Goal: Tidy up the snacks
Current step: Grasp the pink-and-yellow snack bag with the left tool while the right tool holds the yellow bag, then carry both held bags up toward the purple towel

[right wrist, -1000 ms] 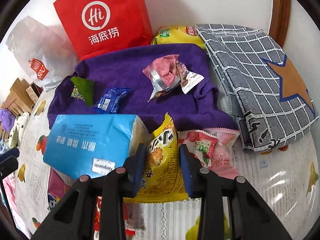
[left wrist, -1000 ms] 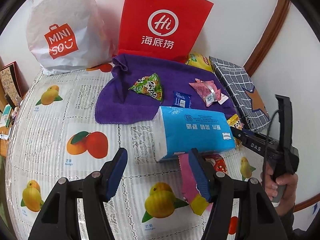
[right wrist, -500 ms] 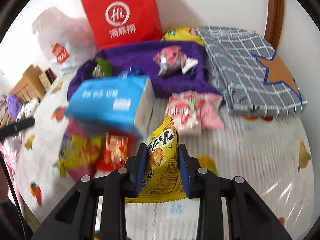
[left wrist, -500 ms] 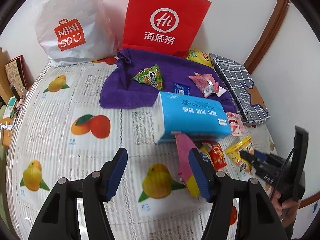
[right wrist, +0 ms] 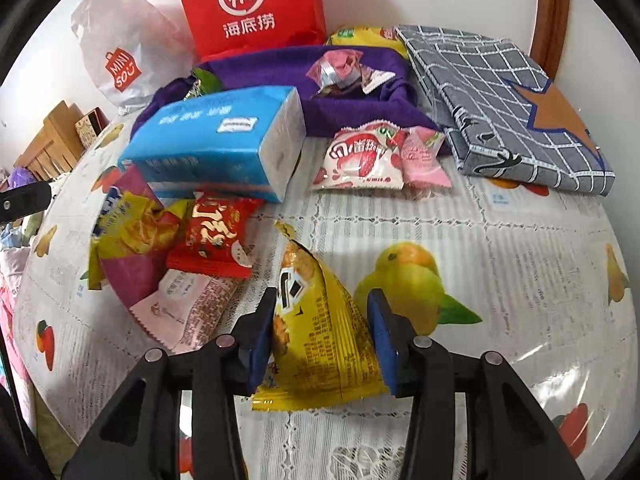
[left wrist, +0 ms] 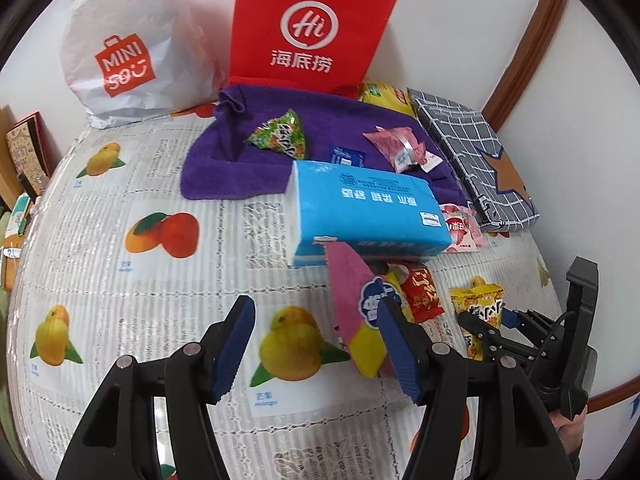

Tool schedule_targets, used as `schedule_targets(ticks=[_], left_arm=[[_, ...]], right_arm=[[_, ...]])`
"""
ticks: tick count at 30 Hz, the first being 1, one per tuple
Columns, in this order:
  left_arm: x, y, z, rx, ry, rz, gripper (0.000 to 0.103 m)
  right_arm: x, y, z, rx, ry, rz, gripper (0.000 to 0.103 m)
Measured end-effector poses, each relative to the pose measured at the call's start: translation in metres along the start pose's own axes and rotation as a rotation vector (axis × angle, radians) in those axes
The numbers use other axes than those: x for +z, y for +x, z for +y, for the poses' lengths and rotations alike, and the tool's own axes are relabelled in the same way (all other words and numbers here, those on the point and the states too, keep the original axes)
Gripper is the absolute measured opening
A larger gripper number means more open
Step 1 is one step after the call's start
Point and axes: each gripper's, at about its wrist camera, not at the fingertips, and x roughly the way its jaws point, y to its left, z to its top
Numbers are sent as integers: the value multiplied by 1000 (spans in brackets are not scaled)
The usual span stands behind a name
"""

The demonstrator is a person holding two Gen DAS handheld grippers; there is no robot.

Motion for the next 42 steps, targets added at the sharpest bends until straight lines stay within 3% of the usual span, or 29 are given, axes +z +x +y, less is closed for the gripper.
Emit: schedule_targets(ticks=[7, 12, 26, 30, 42], left_arm=[[3, 28, -14, -58, 22, 49, 62], [5, 47, -28, -112, 41, 97, 70], [-2, 92, -38, -99, 46, 212, 69], [-2, 93, -38, -107, 43, 215, 61], [-3, 58, -24, -100, 38, 164, 60]], right_arm=[[-3, -3, -9, -33, 1, -23, 43], [-4, -4, -19, -32, 27, -25, 43], [-1, -4, -28, -55, 23, -37, 43], [-1, -7, -29, -65, 26, -36, 43], [1, -26, -26, -60, 78, -68, 42]])
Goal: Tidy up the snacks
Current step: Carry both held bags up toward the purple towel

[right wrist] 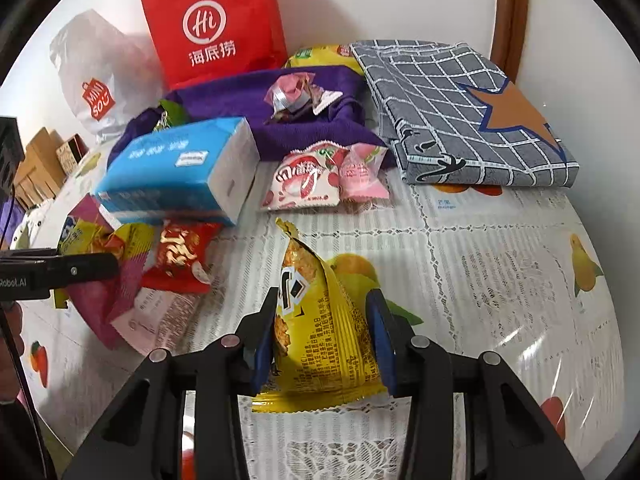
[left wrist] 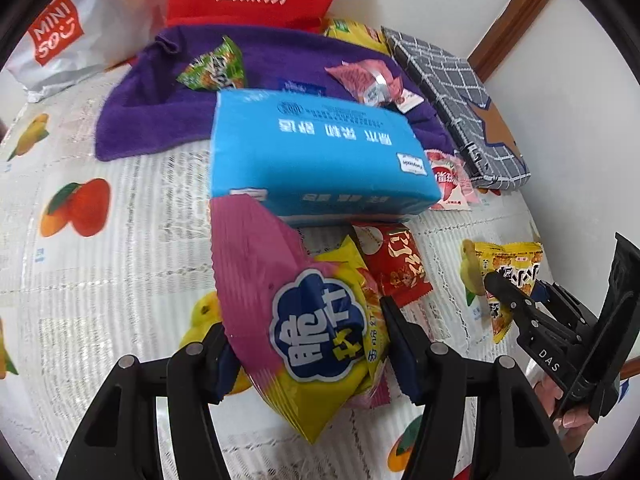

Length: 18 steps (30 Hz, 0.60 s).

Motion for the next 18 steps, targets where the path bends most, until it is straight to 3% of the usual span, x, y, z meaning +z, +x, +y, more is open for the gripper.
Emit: schedule_targets(ticks=[18], left_arm=[[0, -79, -1, -14, 16, -160, 60]], right_arm=[[30, -58, 37, -5, -35, -93, 42]])
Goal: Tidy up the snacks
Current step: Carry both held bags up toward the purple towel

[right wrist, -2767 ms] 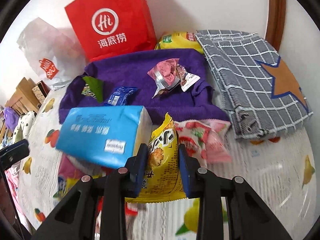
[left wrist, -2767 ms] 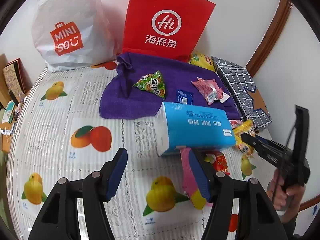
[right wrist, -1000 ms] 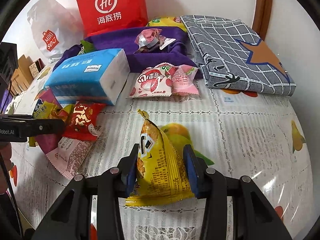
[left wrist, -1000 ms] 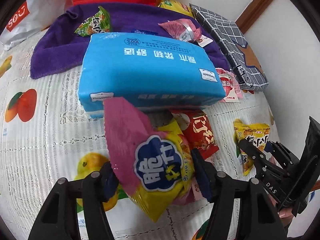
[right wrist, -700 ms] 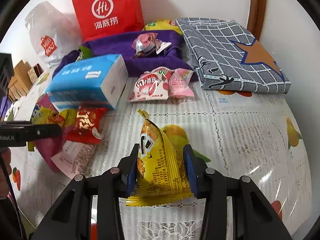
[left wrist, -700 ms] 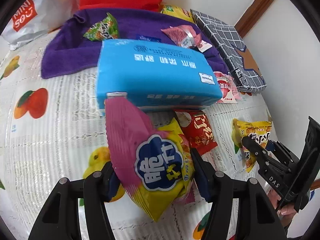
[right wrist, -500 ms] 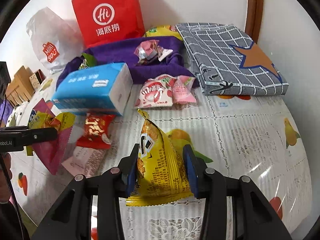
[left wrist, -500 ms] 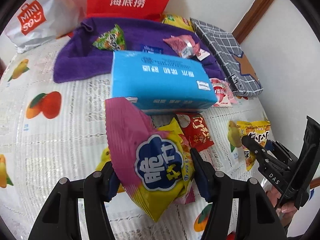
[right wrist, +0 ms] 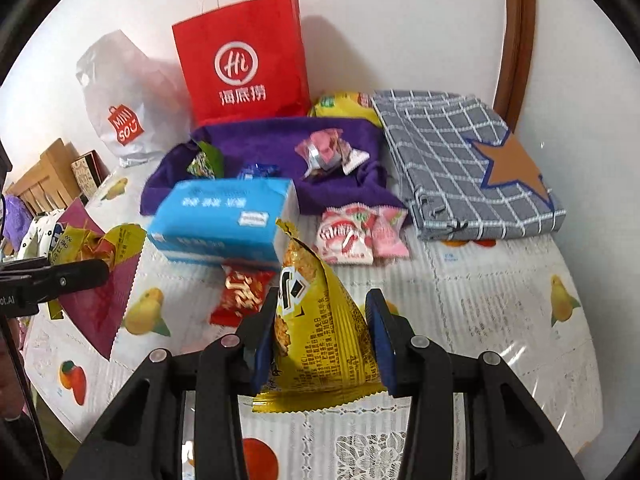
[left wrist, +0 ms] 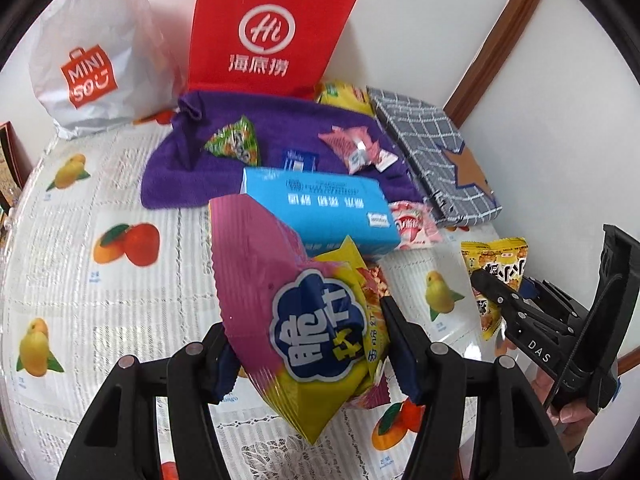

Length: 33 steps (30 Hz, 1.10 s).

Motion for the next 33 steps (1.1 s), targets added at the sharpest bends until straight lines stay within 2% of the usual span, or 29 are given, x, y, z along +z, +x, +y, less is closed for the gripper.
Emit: schedule_targets(ticks=[15, 33], left_arm=[[32, -31, -1, 4, 20, -77, 60], [69, -25, -1, 15, 28, -105, 60]], right_arm=[[48, -20, 15, -18, -12, -74, 42], [88, -9, 25, 3, -17, -96, 42]])
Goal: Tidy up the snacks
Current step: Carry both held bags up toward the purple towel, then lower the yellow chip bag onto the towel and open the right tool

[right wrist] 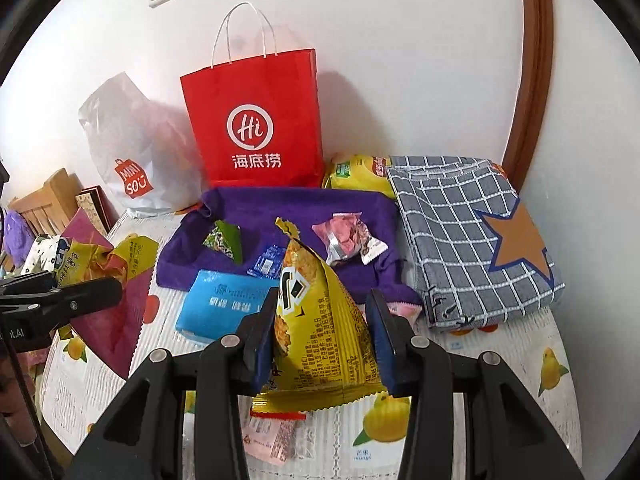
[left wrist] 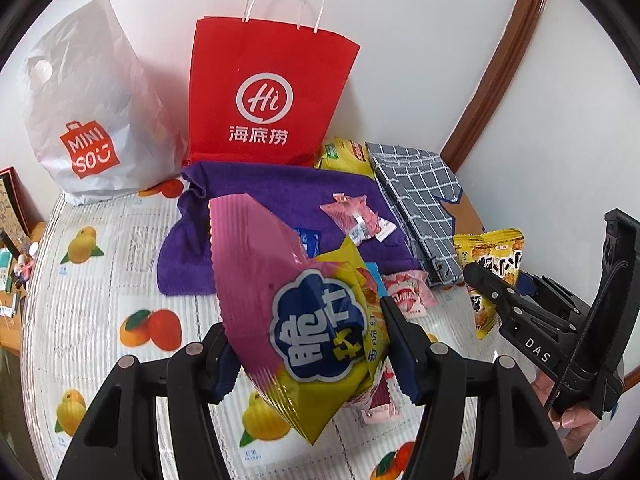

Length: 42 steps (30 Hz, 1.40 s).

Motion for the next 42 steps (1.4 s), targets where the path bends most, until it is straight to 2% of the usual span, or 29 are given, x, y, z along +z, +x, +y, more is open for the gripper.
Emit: schedule_targets(ticks=[12, 22, 31, 37, 42], left_arm=[[31, 27, 25, 12, -10, -19, 60], [66, 59, 36, 32, -5, -31, 60], [88, 95, 53, 36, -40, -5, 60], [103, 116, 47, 56, -5, -14, 61], [106, 139, 49, 59, 11, 28, 61]], right_arm=[[32, 34, -1, -8, -7, -5, 42], [59, 81, 1, -9, -17, 5, 42], [80, 121, 1, 7, -22, 8, 42], [93, 147, -1, 24, -13, 6, 42], [91, 170, -1, 28, -24, 40, 42]])
